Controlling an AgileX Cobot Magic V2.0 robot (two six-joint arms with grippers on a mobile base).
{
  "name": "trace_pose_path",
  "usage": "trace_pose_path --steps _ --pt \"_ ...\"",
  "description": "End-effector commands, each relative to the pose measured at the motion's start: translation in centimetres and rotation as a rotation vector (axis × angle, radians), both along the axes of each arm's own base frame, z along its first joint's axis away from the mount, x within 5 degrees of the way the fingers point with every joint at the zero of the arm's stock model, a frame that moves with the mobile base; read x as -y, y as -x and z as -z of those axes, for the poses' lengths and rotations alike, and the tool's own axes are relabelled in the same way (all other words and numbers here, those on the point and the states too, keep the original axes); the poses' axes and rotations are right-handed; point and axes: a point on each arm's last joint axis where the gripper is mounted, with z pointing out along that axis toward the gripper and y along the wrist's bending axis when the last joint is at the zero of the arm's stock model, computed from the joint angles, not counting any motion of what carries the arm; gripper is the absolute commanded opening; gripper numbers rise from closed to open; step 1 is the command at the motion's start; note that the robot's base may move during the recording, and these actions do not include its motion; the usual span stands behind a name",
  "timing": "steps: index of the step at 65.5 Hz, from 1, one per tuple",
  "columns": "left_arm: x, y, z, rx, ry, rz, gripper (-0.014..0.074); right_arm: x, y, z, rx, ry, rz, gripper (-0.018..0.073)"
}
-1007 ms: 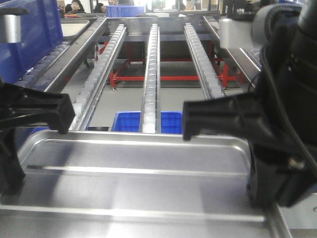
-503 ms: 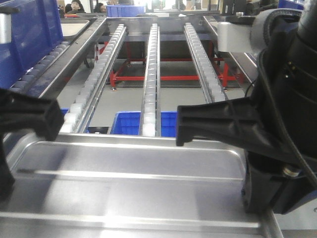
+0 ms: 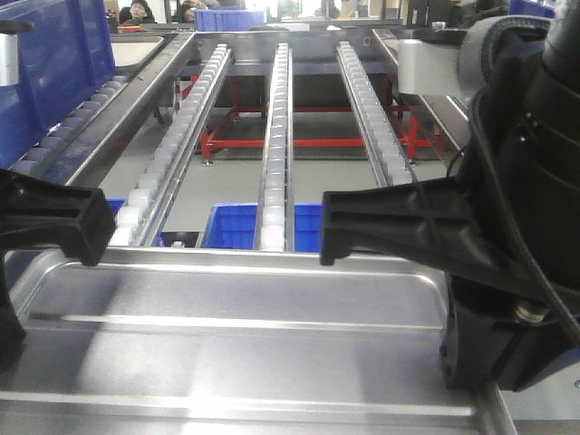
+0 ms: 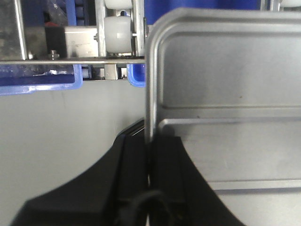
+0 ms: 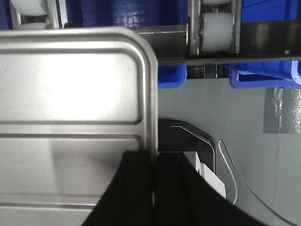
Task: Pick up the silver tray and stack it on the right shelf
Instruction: 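Hold the tray level in both grippers while the base starts moving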
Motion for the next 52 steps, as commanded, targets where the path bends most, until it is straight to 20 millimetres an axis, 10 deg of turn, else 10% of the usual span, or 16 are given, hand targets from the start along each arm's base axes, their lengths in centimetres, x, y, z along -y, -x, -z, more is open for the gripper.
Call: trace_pose_path --steps 1,52 --pt "0.38 0.15 -1.16 0.036 0.054 0.030 -0.0100 -0.40 -0.34 -1.66 0.085 -0.075 -0.034 0.0069" --pt "0.27 0.29 -1.08 0.017 0.045 0.019 -0.0100 -0.30 -0.31 -1.62 0.080 -0.064 -0.031 0.0069"
